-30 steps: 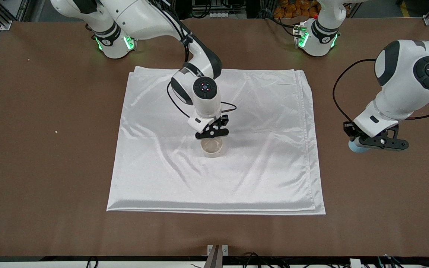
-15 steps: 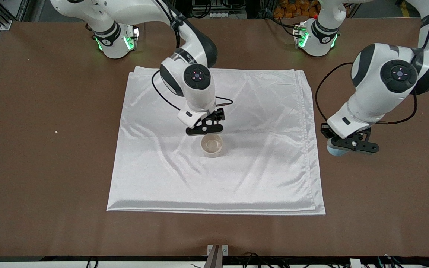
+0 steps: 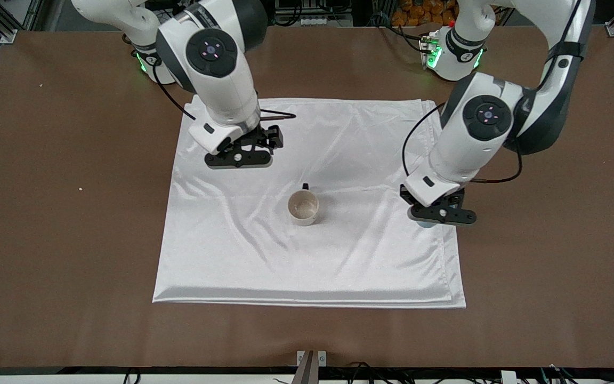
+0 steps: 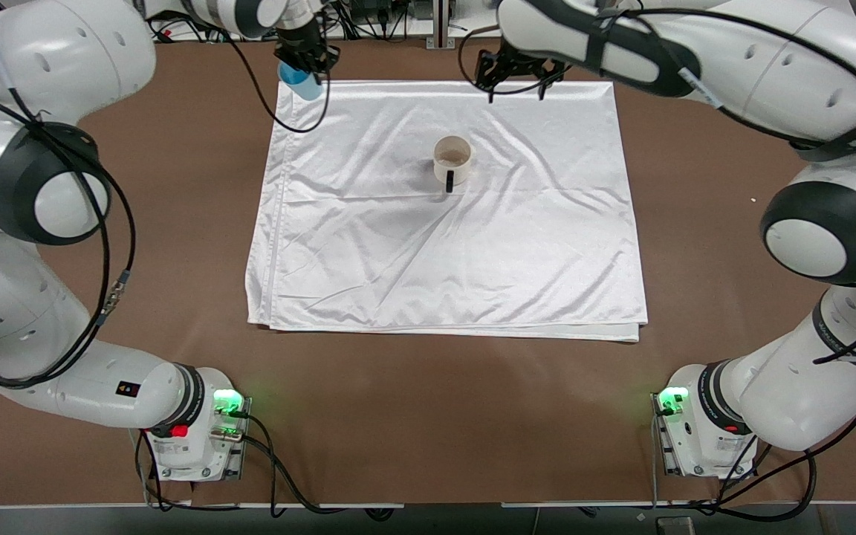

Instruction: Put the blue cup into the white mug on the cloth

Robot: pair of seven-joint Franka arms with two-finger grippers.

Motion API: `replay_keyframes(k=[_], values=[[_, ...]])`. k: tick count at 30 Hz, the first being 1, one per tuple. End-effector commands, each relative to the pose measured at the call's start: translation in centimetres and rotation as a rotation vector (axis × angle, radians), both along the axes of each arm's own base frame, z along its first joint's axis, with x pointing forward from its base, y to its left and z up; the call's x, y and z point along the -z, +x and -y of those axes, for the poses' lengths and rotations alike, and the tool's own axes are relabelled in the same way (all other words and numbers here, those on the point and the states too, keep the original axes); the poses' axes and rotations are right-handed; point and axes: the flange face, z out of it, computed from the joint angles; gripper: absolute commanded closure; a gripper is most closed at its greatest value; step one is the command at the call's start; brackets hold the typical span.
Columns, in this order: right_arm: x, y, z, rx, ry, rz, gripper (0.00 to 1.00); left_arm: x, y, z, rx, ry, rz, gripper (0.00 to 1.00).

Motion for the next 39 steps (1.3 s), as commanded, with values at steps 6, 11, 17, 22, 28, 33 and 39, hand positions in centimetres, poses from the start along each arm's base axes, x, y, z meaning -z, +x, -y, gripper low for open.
replay_keyframes(k=[6,11,17,22,28,33,39], values=[[-5.6,1.3,9.1,-0.009,0.015,0.000,0.00,1.5,-0.3,8.5,-0.110,-0.018,-0.043,1.00],[-7.8,1.9,14.0,-0.049,0.020,-0.008,0.00,2.9,-1.6,11.9,-0.132,-0.023,-0.057,1.00],[-9.6,3.1,20.0,-0.061,0.062,-0.003,0.00,4.7,-2.4,15.7,-0.156,-0.031,-0.067,1.00],[-10.3,3.7,23.8,-0.045,0.069,-0.001,0.00,5.1,-2.4,16.9,-0.149,-0.041,-0.068,1.00],[-10.3,3.9,26.6,-0.047,0.067,-0.011,0.00,5.9,-3.4,20.3,-0.166,-0.060,-0.064,1.00],[-10.1,4.5,29.7,-0.054,0.071,-0.010,0.00,6.2,-3.7,21.8,-0.170,-0.074,-0.060,1.00],[-9.8,5.0,32.0,-0.014,0.069,-0.013,0.00,7.5,-4.4,23.0,-0.169,-0.072,-0.070,1.00]])
